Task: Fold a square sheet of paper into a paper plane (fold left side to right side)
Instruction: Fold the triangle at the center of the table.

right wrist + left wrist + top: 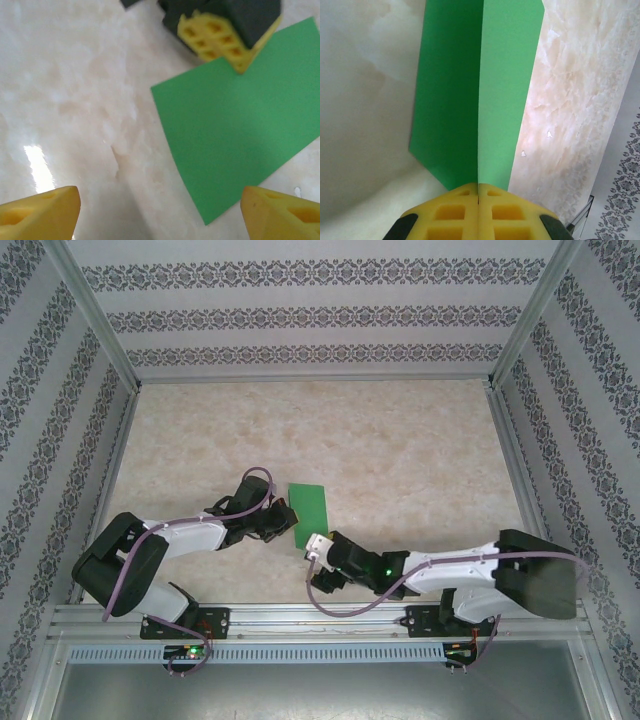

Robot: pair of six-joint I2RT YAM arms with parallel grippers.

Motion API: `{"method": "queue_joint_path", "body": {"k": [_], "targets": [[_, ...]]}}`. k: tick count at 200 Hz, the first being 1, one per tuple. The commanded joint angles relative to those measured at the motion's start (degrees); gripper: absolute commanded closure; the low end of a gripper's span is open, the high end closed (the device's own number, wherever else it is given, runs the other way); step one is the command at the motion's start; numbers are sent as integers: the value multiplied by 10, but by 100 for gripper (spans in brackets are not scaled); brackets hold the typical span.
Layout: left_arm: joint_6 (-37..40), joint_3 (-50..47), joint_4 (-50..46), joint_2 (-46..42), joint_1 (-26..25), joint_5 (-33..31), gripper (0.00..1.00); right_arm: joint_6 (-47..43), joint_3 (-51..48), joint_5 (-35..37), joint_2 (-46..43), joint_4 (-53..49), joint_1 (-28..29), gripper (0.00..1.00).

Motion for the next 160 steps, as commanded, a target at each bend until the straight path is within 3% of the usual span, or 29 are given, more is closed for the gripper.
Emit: {"method": "queue_joint_path", "body": {"k": [1,19,87,139,160], "targets": [[-11,4,-11,-14,-8,-8,100,-29,46,67,38,21,7,15],[-10,4,-10,-12,-9,-6,100,-33,70,79,71,26,7,16],[-9,7,-12,-10,-11,-7,100,-24,107,86,122,49,6,37],[-5,7,-18,-10,-11,-16,100,7,103,67,117,43,4,59],[-4,8,-19,-9,-11,-17,97,25,99,52,113,39,1,73]]}}
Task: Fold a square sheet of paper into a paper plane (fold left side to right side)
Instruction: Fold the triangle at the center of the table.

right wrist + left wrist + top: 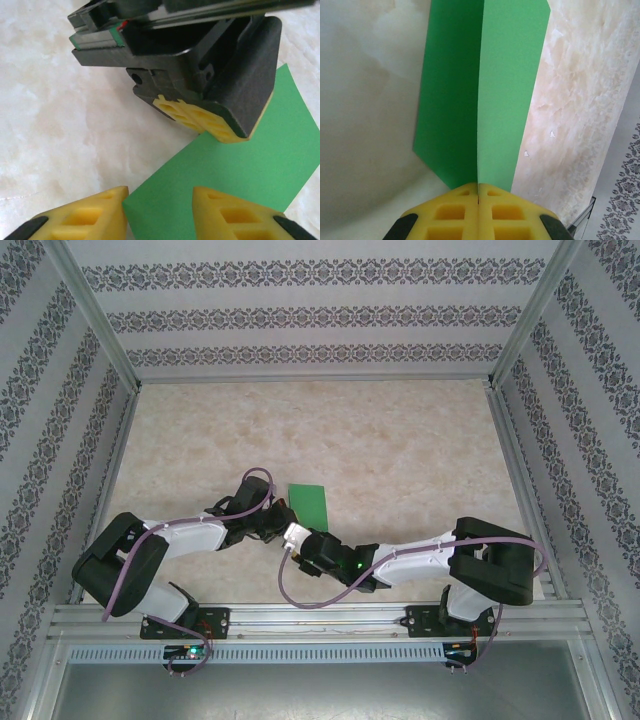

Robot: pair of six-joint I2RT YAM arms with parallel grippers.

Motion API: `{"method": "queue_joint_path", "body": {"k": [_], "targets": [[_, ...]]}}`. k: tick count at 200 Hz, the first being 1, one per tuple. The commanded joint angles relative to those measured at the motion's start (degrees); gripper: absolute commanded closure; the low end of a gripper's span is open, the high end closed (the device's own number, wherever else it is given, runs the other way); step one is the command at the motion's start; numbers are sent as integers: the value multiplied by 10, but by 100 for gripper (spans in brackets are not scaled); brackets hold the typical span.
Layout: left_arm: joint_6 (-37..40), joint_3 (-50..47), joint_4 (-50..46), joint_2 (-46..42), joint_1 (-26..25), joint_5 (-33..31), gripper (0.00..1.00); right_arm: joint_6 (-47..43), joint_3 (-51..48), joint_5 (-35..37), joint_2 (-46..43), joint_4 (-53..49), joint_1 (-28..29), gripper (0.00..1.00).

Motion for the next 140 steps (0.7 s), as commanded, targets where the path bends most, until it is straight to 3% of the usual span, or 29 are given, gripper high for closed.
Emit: {"method": "queue_joint_path", "body": {"k": [1,35,80,140], "targets": [[-3,7,-13,-9,-10,-10,97,29,2,-15,-4,3,-2,74],[19,18,-45,-21,-6,-22,81,70,-11,-52,-17,4,-19,100],[70,36,-125,-68,29,-24,62,133,-35,-133,-36,24,-56,100],[163,85,-181,-67,60,9,66,202,-61,-236,-36,76,-97,100]]}}
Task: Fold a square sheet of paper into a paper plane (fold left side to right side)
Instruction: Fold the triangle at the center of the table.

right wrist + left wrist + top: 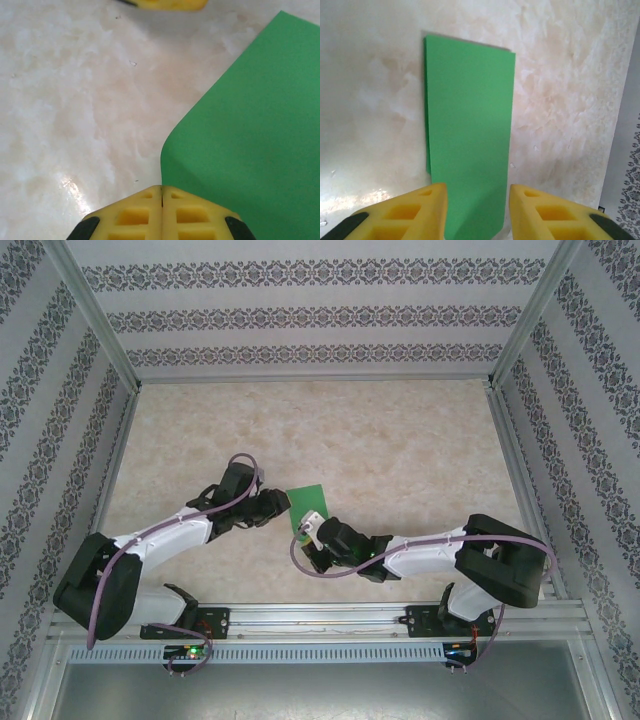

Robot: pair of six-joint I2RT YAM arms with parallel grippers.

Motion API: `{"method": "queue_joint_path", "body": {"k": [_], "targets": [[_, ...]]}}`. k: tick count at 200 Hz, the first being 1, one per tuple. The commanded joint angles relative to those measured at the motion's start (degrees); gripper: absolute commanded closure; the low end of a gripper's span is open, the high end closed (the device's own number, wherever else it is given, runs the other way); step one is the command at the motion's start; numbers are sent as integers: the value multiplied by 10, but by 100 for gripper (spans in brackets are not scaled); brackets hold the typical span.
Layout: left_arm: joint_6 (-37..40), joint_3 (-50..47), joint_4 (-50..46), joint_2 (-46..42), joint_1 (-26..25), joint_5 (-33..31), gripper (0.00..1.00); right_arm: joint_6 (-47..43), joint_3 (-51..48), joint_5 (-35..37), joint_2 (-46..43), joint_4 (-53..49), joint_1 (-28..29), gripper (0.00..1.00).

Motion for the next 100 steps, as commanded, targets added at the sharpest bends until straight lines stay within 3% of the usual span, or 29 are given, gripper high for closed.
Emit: {"method": "queue_joint_path", "body": {"k": [1,38,100], "targets": [[68,32,-45,16,6,21,66,46,-12,-59,-10,39,-14,100],[102,72,-25,92,6,60,73,82,-17,-111,1,58,-32,100],[142,149,-21,213,6,85,81,105,-18,-132,23,78,-43,100]]}}
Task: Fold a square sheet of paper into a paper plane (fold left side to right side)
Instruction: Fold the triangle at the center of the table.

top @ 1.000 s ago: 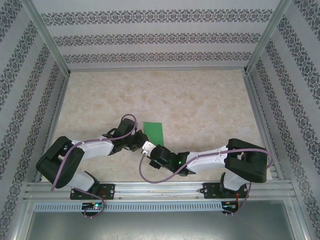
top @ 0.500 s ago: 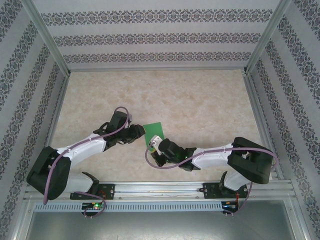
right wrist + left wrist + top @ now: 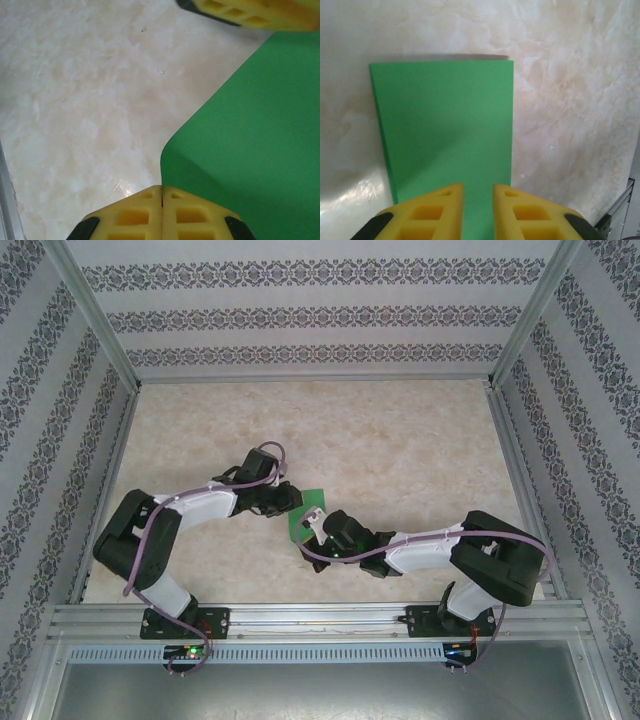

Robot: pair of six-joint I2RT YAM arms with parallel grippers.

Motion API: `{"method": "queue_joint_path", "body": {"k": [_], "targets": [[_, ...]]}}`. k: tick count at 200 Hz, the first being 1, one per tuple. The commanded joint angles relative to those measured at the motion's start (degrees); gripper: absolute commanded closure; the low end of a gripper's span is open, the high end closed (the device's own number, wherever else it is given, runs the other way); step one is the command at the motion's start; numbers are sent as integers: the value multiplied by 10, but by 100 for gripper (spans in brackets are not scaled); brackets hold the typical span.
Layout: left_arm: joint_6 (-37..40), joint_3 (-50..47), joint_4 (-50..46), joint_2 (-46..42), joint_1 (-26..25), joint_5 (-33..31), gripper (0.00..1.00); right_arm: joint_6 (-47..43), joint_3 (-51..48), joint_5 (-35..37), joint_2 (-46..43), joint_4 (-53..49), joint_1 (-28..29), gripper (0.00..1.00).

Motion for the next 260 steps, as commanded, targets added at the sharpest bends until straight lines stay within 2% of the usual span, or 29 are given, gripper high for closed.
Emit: {"method": "queue_joint_path", "body": {"k": [1,87,260], "targets": [[37,30,-8,29,6,19,81,19,-7,-21,10,24,-7,100],[51,47,-2,100,6,18,86,52,-10,-51,22,35,-24,100],[56,27,-13,112,3,-13,89,92,5,-46,24,-19,-87,100]]}}
